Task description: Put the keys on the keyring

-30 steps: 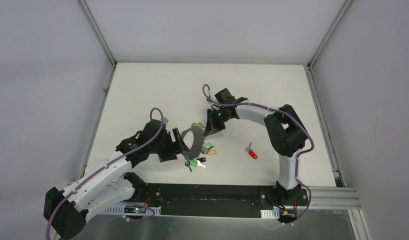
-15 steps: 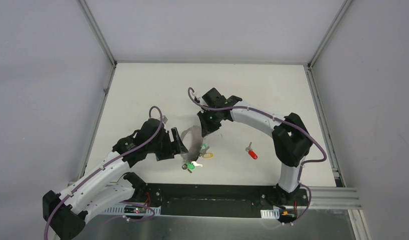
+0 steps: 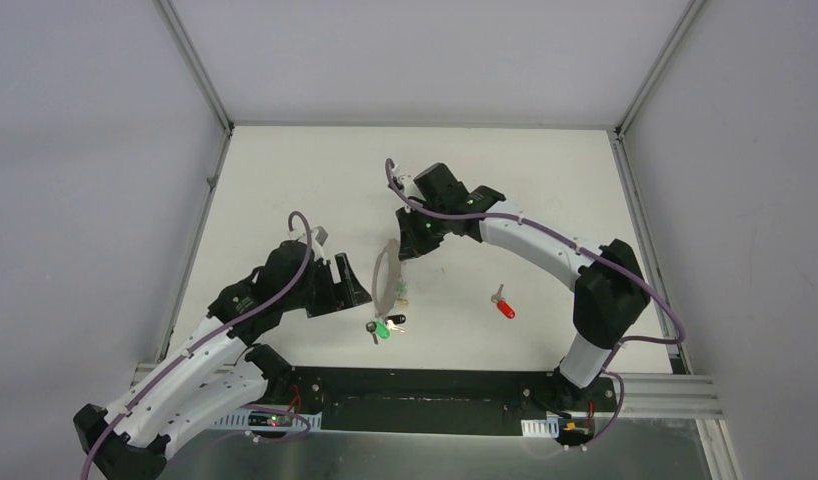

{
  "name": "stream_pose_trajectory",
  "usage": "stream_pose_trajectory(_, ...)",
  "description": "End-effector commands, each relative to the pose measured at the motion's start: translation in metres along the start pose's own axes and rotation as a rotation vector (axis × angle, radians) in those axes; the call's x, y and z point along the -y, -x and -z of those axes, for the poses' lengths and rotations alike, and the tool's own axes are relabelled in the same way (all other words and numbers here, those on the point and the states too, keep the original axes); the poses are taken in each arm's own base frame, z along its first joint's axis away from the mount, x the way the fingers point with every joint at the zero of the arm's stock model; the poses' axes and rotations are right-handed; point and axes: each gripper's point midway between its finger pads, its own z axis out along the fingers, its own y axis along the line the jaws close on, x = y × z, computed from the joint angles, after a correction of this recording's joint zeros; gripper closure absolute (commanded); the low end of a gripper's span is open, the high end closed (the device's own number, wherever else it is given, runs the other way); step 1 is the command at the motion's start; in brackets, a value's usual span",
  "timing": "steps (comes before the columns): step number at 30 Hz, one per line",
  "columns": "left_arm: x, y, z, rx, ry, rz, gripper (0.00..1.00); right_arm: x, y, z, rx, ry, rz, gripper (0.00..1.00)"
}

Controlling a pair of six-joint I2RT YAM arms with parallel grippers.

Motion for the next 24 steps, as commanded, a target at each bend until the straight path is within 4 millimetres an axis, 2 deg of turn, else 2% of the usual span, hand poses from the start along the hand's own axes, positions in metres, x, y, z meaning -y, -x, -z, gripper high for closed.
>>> stream_pose_trajectory(1,0.012,0.019,0.014,0.093,-0.044,-0.039,0.25,-0.022,0.024,0.014,0.087,0.105,0.005,1.0)
stream_pose_trajectory(5,0.009,0.018,0.016,0.105,-0.051,-0.032,0.25,-0.011,0.018,0.007,0.062,0.099,-0.049,1.0)
stream_pose_trajectory(11,0.003,0.012,0.012,0.09,-0.036,-0.002,0.25,0.029,-0.003,-0.014,-0.031,0.173,-0.337,1.0)
stream_pose_trajectory(15,0.0,0.008,0.008,0.067,-0.024,0.004,0.25,0.054,-0.019,-0.024,-0.057,0.133,-0.419,0.98)
stream_pose_trajectory(17,-0.002,0.006,0.005,0.059,-0.014,0.008,0.25,0.063,-0.023,-0.023,-0.06,0.098,-0.437,0.89)
stream_pose_trajectory(21,-0.007,0.002,0.0,0.036,0.007,0.023,0.24,0.073,-0.023,-0.016,-0.035,0.034,-0.425,0.61)
stream_pose_trajectory(24,-0.009,-0.003,-0.004,0.013,0.019,0.044,0.24,0.08,-0.023,-0.01,-0.018,-0.018,-0.404,0.45)
